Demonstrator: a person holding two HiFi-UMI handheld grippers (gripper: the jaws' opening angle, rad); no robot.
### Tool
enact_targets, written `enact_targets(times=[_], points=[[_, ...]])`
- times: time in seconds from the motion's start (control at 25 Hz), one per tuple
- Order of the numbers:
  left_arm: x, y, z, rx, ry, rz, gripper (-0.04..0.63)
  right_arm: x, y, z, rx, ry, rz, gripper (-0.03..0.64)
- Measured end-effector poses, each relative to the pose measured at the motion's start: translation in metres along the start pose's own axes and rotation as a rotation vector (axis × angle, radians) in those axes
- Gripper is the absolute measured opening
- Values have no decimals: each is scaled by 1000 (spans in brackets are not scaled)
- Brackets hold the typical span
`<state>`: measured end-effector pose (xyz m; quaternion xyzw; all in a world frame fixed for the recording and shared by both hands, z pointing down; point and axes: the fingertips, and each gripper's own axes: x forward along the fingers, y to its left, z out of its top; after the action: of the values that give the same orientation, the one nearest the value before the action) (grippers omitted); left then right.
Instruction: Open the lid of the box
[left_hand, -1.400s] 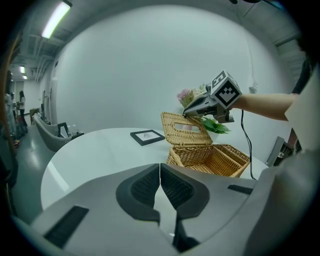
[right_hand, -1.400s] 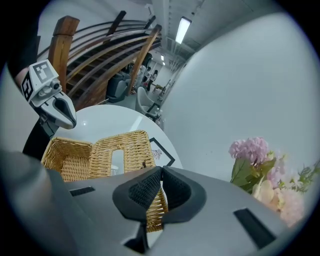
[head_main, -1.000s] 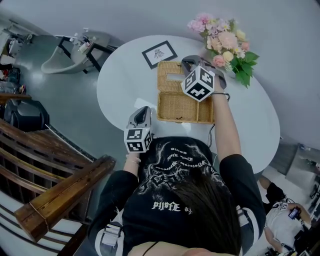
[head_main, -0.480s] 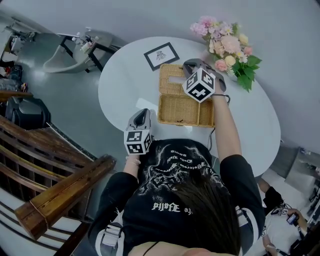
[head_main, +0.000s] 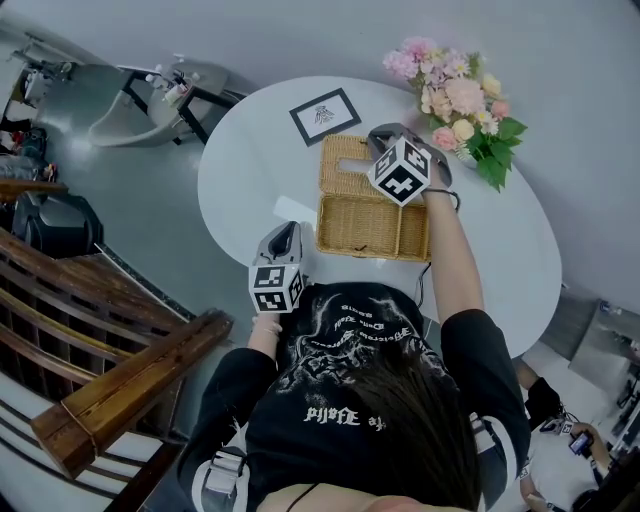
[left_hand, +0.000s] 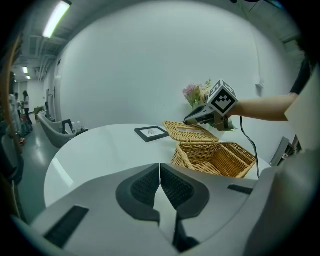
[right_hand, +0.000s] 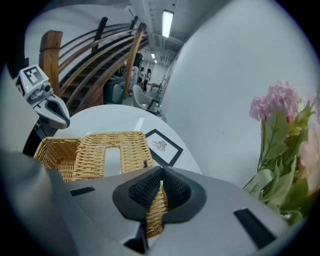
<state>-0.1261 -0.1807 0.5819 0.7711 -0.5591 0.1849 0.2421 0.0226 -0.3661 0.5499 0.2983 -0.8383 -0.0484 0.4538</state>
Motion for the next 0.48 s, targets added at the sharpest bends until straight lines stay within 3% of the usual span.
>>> enact_targets(times=[0.48], points=[[4, 8, -4, -36, 16, 21, 25, 16, 4, -12, 15, 38, 64, 37]])
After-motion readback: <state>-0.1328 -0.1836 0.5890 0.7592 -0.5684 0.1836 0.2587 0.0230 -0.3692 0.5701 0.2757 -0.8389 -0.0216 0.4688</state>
